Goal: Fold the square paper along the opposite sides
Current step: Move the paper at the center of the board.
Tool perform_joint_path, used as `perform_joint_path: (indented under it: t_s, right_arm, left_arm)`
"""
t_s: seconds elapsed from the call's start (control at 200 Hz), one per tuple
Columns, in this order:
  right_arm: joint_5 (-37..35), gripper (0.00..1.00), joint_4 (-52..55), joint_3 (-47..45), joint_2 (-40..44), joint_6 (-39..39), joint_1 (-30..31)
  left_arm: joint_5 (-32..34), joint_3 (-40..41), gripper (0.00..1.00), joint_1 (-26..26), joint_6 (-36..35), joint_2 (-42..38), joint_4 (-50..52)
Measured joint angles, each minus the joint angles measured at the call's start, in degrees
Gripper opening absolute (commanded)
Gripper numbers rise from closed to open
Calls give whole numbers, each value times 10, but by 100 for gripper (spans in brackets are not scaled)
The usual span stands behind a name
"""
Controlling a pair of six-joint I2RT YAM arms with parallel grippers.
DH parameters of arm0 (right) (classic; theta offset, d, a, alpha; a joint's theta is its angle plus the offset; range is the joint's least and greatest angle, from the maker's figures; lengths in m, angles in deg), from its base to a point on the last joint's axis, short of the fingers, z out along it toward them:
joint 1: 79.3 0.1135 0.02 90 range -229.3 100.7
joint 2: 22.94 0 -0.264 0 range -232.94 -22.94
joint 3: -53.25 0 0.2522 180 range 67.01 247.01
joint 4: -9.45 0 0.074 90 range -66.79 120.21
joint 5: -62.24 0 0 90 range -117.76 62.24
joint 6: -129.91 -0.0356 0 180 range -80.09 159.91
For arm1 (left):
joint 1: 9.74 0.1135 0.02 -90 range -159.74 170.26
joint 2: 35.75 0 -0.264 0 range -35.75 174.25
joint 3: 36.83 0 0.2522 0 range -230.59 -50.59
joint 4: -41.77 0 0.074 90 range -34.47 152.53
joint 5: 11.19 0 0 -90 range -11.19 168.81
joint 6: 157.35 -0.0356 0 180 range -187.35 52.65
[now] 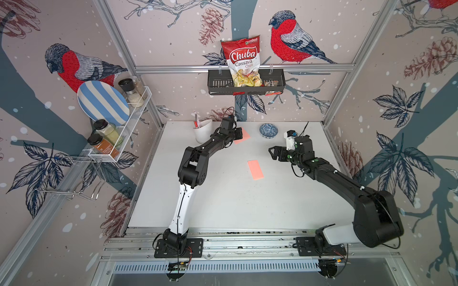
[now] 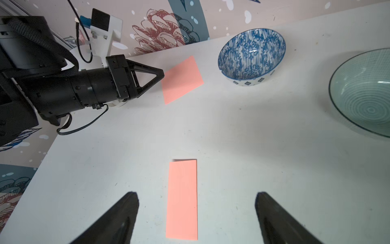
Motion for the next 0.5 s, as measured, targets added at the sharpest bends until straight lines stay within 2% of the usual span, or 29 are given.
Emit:
perform_joint_path:
  t_s: [0.215, 0.37, 0.495]
  right_arm:
    - [8, 88, 0, 24, -68, -3, 9]
    - [17, 87, 2, 38, -99, -4, 11]
    - [24, 87, 4, 44, -108, -6, 15]
  left_arm:
    - [-65, -16, 0, 35, 102, 70, -41]
    - [-71, -47, 0, 34, 137, 91, -50]
    - [-62, -82, 0, 34, 148, 108, -19]
